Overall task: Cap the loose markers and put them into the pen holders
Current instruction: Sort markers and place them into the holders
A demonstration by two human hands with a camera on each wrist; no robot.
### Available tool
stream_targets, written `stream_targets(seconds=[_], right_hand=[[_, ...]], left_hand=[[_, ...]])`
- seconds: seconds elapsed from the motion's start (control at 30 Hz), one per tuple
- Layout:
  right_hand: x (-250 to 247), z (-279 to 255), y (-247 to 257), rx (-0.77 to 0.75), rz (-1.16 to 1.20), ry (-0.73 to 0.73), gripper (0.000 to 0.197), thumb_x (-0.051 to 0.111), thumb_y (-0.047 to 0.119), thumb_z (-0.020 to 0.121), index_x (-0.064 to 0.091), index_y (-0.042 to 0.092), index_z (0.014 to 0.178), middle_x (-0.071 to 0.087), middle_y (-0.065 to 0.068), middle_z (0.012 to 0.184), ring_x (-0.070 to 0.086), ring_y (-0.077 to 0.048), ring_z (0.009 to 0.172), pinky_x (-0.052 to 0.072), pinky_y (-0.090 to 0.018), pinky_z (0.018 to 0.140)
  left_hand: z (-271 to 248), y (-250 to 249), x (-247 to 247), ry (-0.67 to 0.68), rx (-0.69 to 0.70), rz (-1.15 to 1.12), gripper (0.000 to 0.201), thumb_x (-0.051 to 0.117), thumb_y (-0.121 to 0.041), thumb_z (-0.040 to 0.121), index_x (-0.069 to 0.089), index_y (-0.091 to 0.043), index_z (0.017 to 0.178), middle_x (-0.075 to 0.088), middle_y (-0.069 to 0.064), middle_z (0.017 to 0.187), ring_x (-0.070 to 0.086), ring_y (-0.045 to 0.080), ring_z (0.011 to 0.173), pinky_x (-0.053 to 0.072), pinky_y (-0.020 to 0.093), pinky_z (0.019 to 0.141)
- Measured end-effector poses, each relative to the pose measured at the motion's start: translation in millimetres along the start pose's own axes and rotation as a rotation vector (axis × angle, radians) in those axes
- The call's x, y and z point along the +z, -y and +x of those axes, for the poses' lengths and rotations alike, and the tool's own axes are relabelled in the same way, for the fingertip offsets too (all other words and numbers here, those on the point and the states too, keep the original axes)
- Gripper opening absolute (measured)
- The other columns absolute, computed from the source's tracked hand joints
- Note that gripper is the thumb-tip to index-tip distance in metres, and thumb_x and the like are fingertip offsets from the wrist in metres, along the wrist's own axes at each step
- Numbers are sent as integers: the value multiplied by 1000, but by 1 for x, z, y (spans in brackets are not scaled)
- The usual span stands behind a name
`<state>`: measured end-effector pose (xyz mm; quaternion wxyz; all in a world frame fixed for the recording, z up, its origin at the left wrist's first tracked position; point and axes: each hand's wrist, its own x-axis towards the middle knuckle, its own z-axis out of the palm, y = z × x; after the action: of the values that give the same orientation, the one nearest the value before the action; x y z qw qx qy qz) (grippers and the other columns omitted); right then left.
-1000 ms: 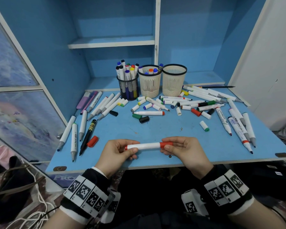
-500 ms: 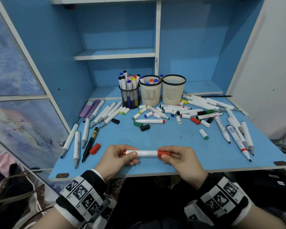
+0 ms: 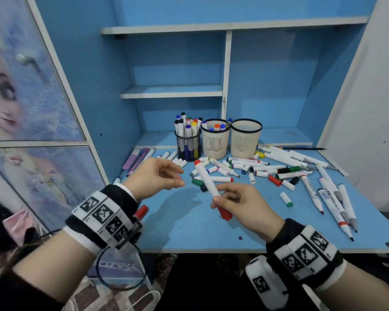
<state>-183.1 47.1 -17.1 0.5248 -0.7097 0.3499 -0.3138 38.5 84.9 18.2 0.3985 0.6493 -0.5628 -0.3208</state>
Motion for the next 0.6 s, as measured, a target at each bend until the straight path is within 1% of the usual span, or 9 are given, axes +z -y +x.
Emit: stream_targets(seconds=[0.07,0.1,0.17,0.23,0.3,0.37,0.4,0.5,0.6], right_hand=[[-6,10,7,-11,-7,-42,16,65,8,86,63,24,89,65,-26,84,51,-21,69,45,-28,65],[-10,15,11,-13,-3,-65,14,66,8,86,63,19,94,63,-23,84,53,-20,69,46,-24,63],[-17,28,20,-26,16,-112,23,65,7,86,57,13,107,64,-12,88,59,-15,70,49,-20,61],[-24,40,32,-58,44,-167,34,63,2,87,51,13,116,64,-7,90,62,-14,73,52,-19,61],[-31,55,43,-109,64,-226,39,62,-3,85,49,13,119,65,-9,93,65,-19,80,56,-26,70],[-38,69,52,-160,61,-283,41,62,-5,83,49,14,117,65,-10,98,67,-23,87,57,-38,82],[-41,76,56,-176,55,-306,43,63,-4,83,48,15,118,66,-9,98,67,-25,88,56,-42,84],[-50,99,64,-211,16,-384,63,66,0,80,34,18,132,67,-6,92,69,-26,84,55,-47,84],[-58,118,68,-268,0,-472,91,67,0,77,15,36,143,67,-7,94,69,-25,83,56,-48,81]], left_hand=[[12,10,-19,33,-85,160,17,74,-7,78,65,-7,93,68,6,80,61,9,62,52,18,60],[17,17,-27,59,-133,227,16,73,-10,79,65,-7,92,67,8,83,60,6,60,53,18,60],[27,32,-40,94,-227,334,19,74,-16,79,67,-6,94,68,10,91,65,12,71,57,25,69],[36,45,-48,72,-289,446,24,75,-17,78,68,-4,97,67,8,96,64,18,79,56,26,70],[43,54,-52,38,-334,588,29,75,-19,77,69,-3,100,65,5,97,61,18,77,55,28,72],[48,58,-53,28,-375,707,28,75,-20,76,69,-5,99,64,2,101,62,19,80,54,27,76],[50,59,-52,25,-393,745,26,75,-20,76,70,-6,98,66,3,103,63,20,81,54,27,77],[56,60,-49,20,-438,801,26,74,-17,75,71,-5,98,71,10,100,60,18,76,52,25,73],[61,57,-46,28,-453,873,32,75,-21,73,71,-5,100,67,7,90,61,17,79,51,24,73]])
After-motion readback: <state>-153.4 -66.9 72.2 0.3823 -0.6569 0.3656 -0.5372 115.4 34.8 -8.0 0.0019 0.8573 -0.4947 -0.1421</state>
